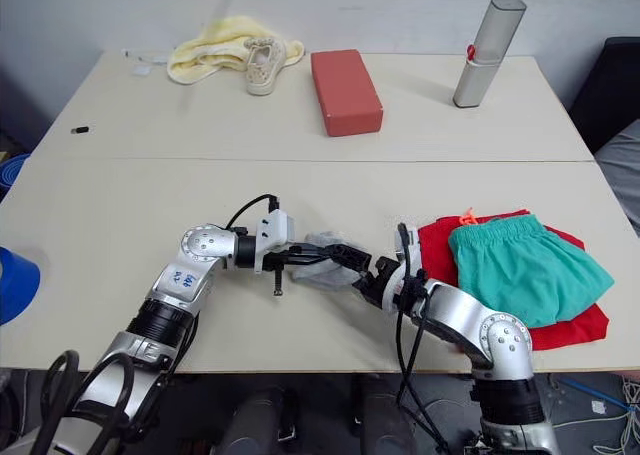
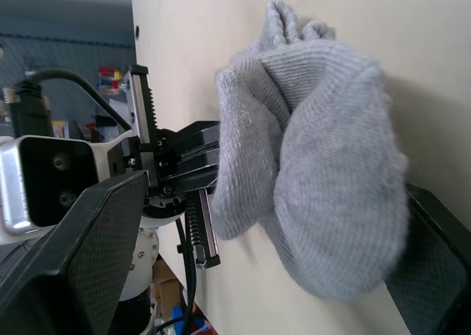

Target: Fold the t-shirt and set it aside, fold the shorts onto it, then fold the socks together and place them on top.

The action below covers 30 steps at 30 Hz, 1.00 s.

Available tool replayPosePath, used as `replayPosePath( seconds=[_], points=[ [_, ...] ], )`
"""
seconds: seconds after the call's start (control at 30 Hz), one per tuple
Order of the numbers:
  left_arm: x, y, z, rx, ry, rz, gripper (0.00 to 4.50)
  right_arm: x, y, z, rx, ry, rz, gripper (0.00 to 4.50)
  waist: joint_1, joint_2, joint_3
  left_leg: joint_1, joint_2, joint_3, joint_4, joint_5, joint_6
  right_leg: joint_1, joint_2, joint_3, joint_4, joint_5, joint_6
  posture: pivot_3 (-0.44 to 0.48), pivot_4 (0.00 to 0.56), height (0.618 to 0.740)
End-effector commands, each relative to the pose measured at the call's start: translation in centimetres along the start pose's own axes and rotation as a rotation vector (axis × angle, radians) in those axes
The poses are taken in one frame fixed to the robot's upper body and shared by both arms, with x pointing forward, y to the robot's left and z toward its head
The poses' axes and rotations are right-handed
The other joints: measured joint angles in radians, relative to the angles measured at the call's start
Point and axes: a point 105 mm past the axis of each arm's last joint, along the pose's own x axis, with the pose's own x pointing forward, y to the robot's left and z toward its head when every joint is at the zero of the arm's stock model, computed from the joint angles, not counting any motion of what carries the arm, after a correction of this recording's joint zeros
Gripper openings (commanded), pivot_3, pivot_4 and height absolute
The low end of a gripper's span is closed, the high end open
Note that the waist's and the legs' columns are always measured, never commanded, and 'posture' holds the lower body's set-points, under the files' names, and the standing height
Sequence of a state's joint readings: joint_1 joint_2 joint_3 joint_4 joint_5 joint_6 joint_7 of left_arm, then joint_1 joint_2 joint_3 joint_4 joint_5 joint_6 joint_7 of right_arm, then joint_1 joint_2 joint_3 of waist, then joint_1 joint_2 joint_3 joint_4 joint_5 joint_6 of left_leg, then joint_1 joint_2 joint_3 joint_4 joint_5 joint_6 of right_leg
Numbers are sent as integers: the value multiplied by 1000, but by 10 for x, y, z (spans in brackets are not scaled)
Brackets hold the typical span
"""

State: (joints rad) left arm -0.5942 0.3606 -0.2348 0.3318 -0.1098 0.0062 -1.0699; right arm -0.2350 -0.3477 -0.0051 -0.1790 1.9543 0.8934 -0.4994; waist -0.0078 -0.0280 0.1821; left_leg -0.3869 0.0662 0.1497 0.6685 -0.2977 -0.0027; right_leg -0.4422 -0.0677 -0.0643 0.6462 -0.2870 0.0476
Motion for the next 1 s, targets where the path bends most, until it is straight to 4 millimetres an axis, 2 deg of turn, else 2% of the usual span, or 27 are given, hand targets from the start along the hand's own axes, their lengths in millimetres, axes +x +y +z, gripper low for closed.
replayPosePath(
  seconds=[0.03,0.13,0.4,0.5,0.53,0.67,0.83,1.0],
  points=[
    [-3,-4,0,5,-1,-5,0,8,0,1,48,5,2,4473,-4,0,0,0,0,0,0,0,0,0,0,0,0,0,0,0,150,740],
    [-9,-4,-3,1,5,5,0,8,-4,3,60,2,-9,3933,-8,0,0,0,0,0,0,0,0,0,-2,0,0,0,0,0,150,740],
    [-21,-3,-5,2,1,25,0,10,-10,3,72,-3,-13,1271,-21,0,0,0,0,0,-1,0,0,0,-2,0,0,0,0,0,150,740],
    [-26,0,-3,5,-28,48,0,12,-10,2,69,-3,-14,204,-23,-1,-1,1,0,0,-1,0,0,0,-2,0,0,0,0,0,150,740],
    [-31,3,3,-12,-63,63,0,12,-9,2,67,-4,-11,11,-23,-2,-1,0,0,0,-1,0,0,0,-2,0,0,0,0,0,150,740],
    [-57,3,22,-137,-163,62,0,2,4,9,42,-48,68,11,-24,-2,-2,0,1,0,-1,0,0,0,-2,0,0,0,0,0,150,740],
    [-84,-7,40,-202,-179,61,1461,-29,24,21,-18,-144,187,0,-21,-1,-1,-1,0,0,-3,1,-1,-1,-3,0,-1,0,0,0,150,740],
    [-92,-14,46,-180,-192,137,3050,-70,34,36,-78,-333,222,0,-16,-1,-1,-2,-1,-1,-3,0,0,-1,-5,0,-2,0,1,0,150,740]
  ],
)
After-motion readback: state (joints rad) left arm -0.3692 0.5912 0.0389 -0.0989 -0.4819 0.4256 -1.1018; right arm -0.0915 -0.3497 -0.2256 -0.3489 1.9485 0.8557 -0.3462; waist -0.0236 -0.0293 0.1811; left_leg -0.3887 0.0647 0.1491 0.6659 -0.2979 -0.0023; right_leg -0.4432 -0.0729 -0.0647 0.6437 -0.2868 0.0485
